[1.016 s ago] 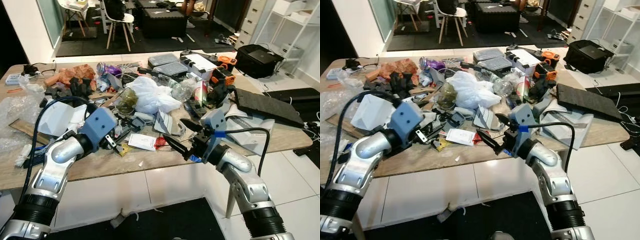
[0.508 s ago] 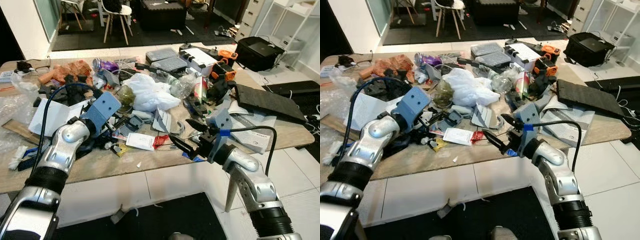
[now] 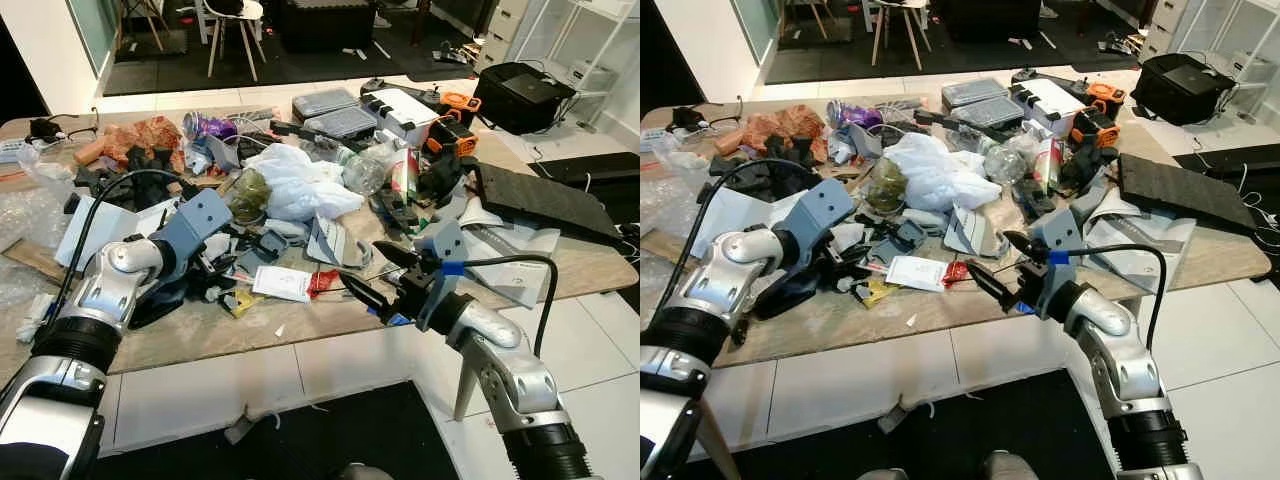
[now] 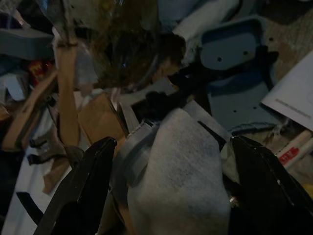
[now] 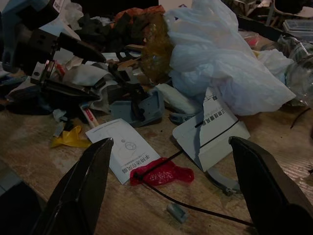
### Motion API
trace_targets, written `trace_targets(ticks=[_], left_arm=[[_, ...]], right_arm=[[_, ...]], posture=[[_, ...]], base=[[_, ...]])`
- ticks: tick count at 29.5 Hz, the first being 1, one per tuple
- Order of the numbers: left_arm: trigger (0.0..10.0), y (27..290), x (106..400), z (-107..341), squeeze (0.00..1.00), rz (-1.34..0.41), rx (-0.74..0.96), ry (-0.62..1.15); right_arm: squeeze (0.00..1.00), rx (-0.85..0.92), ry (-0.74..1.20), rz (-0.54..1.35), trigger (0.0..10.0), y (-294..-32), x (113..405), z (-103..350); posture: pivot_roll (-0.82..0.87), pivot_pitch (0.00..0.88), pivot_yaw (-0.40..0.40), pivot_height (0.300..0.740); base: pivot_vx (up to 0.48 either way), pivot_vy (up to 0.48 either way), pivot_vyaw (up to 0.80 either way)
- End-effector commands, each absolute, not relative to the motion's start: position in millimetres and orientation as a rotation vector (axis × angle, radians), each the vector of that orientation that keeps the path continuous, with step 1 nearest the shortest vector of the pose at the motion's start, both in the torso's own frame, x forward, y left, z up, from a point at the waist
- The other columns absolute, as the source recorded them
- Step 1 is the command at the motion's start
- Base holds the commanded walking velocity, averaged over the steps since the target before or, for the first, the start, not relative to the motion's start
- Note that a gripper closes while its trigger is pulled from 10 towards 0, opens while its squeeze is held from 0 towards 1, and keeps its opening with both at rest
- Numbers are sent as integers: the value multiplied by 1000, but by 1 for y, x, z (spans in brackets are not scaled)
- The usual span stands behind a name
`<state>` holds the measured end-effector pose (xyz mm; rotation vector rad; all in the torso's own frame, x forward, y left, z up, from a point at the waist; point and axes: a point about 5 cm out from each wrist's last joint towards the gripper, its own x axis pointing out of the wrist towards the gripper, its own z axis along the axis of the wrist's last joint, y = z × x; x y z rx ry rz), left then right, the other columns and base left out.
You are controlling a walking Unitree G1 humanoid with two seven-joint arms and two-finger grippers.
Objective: Picking trash to rubbish bin
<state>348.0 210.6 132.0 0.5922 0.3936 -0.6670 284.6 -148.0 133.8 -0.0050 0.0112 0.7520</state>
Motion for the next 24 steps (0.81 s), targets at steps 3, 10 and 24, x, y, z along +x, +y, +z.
trace_targets(ticks=[3,10,24], left_arm=[[10000,216,348,130,0,-670,602,445],[10000,213,347,124,0,-674,577,487],[0,199,343,114,0,-710,523,506]], right_arm=[[0,11,10,744,10000,-148,283,135],[0,12,9,727,10000,-150,284,136],[0,5,3,708,10000,-152,288,141]], posture=[[-36,0,20,740],[-35,0,20,740],[-36,0,14,740]], base=[[0,0,0],[0,0,0],[0,0,0]])
